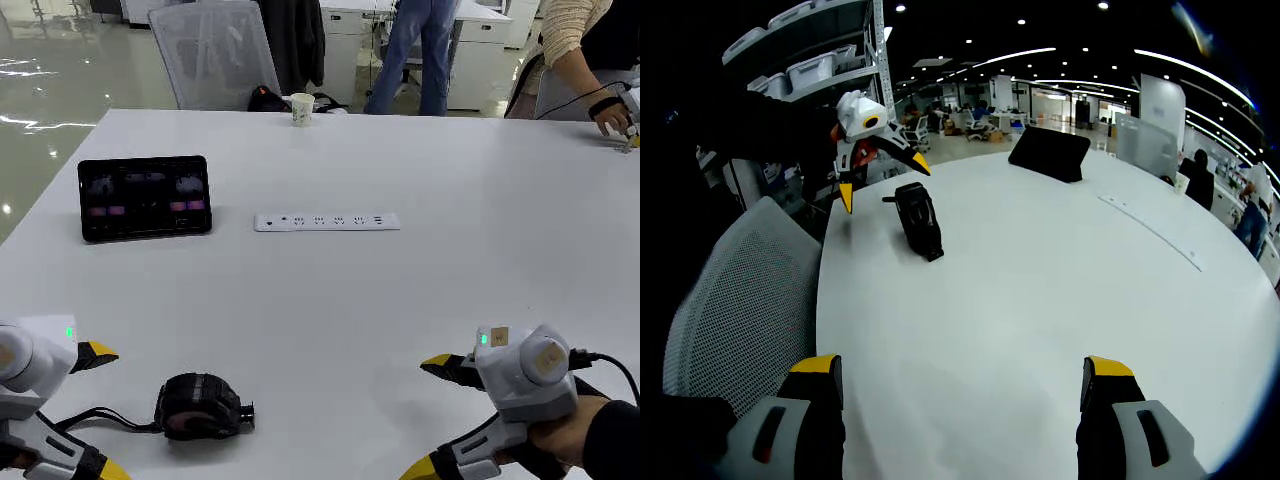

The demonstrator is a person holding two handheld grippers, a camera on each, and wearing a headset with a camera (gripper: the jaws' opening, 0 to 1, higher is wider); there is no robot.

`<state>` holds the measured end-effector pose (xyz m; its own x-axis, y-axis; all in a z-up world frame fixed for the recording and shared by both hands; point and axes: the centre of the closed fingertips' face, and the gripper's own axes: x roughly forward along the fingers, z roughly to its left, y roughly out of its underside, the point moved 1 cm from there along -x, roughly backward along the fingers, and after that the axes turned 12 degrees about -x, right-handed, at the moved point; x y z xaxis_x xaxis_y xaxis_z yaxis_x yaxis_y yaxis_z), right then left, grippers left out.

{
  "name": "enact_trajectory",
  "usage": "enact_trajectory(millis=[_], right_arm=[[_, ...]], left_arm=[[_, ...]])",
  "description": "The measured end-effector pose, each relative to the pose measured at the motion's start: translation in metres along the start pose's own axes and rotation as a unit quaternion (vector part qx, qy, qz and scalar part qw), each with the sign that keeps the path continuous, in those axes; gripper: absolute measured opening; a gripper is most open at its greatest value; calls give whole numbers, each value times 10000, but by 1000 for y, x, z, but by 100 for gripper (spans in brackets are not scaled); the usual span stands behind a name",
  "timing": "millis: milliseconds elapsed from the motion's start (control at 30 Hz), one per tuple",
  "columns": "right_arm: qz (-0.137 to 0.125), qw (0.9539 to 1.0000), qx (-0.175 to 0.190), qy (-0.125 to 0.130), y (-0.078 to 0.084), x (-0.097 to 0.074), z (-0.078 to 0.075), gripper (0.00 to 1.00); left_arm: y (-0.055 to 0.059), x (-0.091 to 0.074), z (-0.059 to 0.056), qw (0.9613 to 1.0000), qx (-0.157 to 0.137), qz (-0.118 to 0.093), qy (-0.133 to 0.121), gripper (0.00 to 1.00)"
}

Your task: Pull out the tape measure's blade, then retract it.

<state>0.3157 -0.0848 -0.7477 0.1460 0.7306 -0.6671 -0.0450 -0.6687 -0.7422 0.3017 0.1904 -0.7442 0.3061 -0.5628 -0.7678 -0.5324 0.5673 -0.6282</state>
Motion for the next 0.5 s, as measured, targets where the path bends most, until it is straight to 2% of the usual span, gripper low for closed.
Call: enact_trajectory(millis=[167, 267, 400, 500], right_arm=[[-99, 9997, -200, -126, -15, 11, 0, 99], [-123, 9994, -270, -187, -21, 17, -2, 99], [-117, 9990, -336, -278, -29, 28, -4, 99], [-117, 9986, -378, -337, -34, 36, -5, 99]], left_arm=[[-12, 5, 1, 9999, 88, -24, 70, 99], [-20, 9, -1, 9999, 0, -67, 143, 99], [-24, 19, -1, 9993, 328, 87, 133, 99], [-27, 25, -2, 9987, 449, 170, 156, 99]])
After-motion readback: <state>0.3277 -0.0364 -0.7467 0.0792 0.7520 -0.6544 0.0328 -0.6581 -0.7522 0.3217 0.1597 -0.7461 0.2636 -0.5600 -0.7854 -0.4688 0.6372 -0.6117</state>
